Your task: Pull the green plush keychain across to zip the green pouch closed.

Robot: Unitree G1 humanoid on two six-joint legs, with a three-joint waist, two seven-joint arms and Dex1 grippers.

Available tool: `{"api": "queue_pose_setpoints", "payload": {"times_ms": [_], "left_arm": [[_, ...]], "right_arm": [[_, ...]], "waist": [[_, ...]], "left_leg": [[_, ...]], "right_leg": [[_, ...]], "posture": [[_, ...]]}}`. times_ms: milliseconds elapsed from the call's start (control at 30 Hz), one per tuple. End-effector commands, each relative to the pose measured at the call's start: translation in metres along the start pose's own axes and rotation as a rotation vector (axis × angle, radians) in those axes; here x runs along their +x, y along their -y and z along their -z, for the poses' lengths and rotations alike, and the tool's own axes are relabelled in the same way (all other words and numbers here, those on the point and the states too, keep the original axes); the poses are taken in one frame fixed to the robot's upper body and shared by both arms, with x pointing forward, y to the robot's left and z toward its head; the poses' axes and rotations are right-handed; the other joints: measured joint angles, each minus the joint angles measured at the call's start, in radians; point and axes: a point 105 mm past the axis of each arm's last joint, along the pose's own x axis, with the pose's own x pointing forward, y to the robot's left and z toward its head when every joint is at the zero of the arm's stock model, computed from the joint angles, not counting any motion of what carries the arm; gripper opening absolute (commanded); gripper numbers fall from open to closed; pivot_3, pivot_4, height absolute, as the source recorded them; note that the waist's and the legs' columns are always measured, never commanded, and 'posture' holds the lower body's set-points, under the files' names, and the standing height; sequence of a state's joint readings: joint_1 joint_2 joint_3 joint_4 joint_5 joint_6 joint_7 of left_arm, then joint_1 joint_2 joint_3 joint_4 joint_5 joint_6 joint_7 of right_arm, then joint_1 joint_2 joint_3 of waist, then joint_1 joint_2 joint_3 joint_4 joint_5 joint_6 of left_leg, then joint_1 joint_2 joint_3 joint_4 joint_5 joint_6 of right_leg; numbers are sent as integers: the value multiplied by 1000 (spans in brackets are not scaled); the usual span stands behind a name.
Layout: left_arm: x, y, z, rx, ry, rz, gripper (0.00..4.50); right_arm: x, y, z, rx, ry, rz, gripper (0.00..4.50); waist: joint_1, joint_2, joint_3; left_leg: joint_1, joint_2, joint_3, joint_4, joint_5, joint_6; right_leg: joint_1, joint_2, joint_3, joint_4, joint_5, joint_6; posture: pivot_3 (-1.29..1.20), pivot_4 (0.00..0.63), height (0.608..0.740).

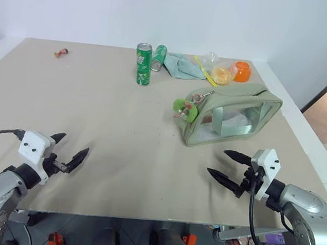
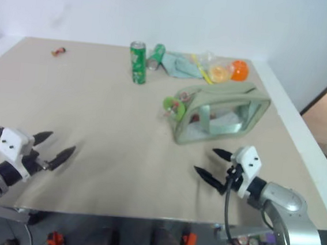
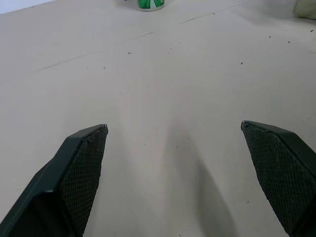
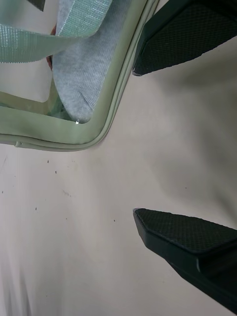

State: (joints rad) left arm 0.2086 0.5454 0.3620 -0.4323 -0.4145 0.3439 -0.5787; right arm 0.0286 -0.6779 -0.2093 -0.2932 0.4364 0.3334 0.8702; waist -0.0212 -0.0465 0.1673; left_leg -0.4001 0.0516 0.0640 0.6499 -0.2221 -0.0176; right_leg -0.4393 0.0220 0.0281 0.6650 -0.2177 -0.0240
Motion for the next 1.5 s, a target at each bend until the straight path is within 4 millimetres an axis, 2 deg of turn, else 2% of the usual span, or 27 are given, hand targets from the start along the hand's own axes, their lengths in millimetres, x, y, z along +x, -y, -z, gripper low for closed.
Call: {"api": "queue_pose_setpoints", "payload": {"times_ms": [33,133,267,600,700,767,800,867,1033,1100,1333,1500], "left_arm": [[3,2,-13,24,56,35,4484],[8,12,-15,25,72,98,4484],[9,14,-16,20,75,116,4484],[15,26,-17,20,84,180,4484],[14,37,-20,18,93,254,4484],[13,52,-26,18,94,362,4484],[11,61,-29,21,93,424,4484],[9,75,-40,30,94,540,4484],[19,85,-65,84,127,630,4484],[23,88,-72,82,140,659,4484],[33,94,-80,111,158,709,4484],[36,95,-81,119,166,702,4484]], "right_arm": [[-7,6,-5,-37,31,18,4458],[-10,9,3,-43,26,25,4458],[-11,11,4,-50,28,27,4458],[-11,12,-2,-45,45,41,4458],[-11,12,-3,-33,56,51,4458],[-11,15,-7,-24,71,69,4458],[-11,19,-9,-23,78,82,4458],[-18,41,-22,-26,116,162,4458],[-40,92,-52,-119,159,342,4458],[-43,108,-62,-164,162,388,4458],[-29,142,-88,-280,138,428,4458],[-17,156,-94,-317,101,442,4458]], "waist": [[0,0,0],[1,0,0],[0,0,0],[0,0,0],[0,0,0],[0,0,0],[0,0,0],[0,1,1],[0,2,1],[0,2,1],[-7,2,1],[-8,2,1]], "left_leg": [[0,0,0,0,0,0],[0,0,0,0,0,0],[0,0,0,0,0,0],[0,0,0,0,0,0],[0,0,0,0,0,0],[0,0,0,0,0,0],[0,0,0,0,0,0],[0,0,0,0,0,0],[0,-2,0,2,0,1],[0,-4,1,2,1,1],[0,-3,3,0,0,2],[0,-3,3,-3,0,2]], "right_leg": [[0,0,0,0,0,0],[0,0,-1,0,0,0],[0,0,0,0,0,0],[0,0,0,0,0,0],[0,0,0,0,0,0],[0,0,0,0,0,0],[0,0,0,0,0,0],[0,0,0,0,0,0],[1,1,1,0,1,2],[1,3,2,0,2,2],[0,6,5,0,4,6],[-1,6,6,0,3,5]], "posture": [[0,150,740],[0,150,740],[0,150,740],[0,150,740],[0,150,740],[0,150,740],[0,150,740],[0,150,740],[0,150,740],[0,150,740],[0,150,740],[0,150,740]]}}
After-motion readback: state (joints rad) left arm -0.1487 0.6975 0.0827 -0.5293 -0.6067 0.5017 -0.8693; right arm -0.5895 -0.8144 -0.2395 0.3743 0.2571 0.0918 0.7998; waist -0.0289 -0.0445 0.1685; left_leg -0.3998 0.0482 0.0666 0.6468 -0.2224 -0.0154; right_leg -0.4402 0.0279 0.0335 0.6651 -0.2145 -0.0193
